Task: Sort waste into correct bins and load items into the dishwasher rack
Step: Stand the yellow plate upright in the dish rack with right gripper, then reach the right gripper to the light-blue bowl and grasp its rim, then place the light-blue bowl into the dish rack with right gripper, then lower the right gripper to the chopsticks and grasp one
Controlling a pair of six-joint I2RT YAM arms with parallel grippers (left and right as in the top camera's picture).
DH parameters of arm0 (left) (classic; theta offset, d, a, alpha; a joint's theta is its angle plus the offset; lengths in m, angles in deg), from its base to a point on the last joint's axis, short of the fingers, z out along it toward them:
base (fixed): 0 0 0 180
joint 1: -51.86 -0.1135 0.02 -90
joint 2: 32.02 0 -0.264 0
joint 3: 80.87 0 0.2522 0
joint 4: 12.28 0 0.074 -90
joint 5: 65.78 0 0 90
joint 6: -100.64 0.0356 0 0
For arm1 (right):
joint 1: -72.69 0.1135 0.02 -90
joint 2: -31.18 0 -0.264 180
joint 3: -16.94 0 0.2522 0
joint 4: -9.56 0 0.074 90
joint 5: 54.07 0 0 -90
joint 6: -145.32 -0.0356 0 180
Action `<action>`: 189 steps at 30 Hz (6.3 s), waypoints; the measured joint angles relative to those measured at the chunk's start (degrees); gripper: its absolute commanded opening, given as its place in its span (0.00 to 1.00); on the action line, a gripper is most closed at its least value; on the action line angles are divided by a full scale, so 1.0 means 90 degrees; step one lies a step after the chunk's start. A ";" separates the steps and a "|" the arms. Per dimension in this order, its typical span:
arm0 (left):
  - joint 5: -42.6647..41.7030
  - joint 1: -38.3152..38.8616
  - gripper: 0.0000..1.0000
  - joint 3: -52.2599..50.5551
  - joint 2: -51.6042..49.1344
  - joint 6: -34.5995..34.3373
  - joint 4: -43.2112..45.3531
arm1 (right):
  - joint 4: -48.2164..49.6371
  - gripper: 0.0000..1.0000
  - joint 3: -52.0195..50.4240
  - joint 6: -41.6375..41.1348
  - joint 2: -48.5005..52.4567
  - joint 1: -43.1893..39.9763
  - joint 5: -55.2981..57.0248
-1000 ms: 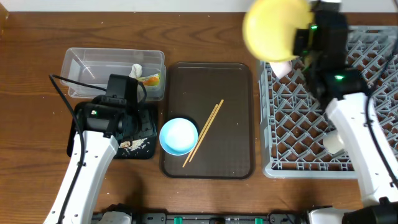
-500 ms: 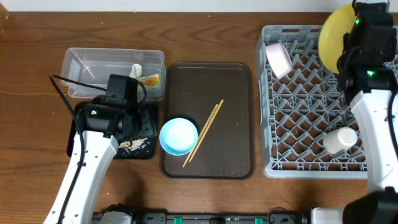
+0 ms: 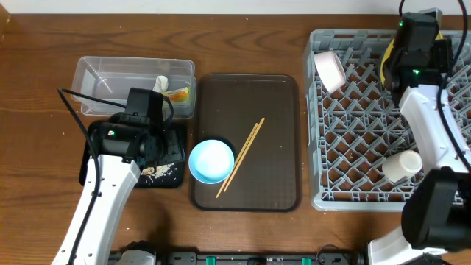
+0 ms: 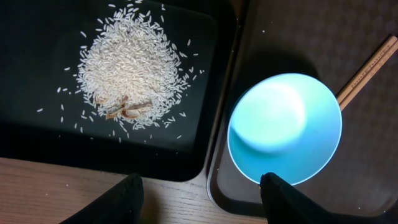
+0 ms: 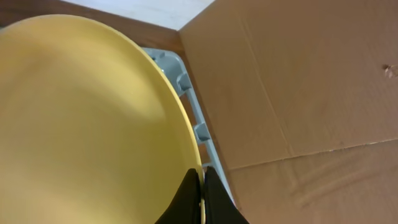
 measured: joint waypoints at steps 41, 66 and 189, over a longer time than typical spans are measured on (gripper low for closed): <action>0.0372 0.0000 0.64 -0.0010 0.0000 -0.0146 -0.0083 | -0.3422 0.65 0.0015 -0.3016 -0.0321 0.3310 -0.6836; 0.1608 0.0000 0.64 -0.0010 -0.0002 -0.0860 -0.0379 | -0.2783 0.01 0.0012 -0.4551 0.1758 0.4983 -0.7118; 0.1668 0.0000 0.64 -0.0010 -0.0002 -0.0860 -0.0437 | -0.4478 0.72 0.0124 -0.6407 0.0930 0.4558 -0.5695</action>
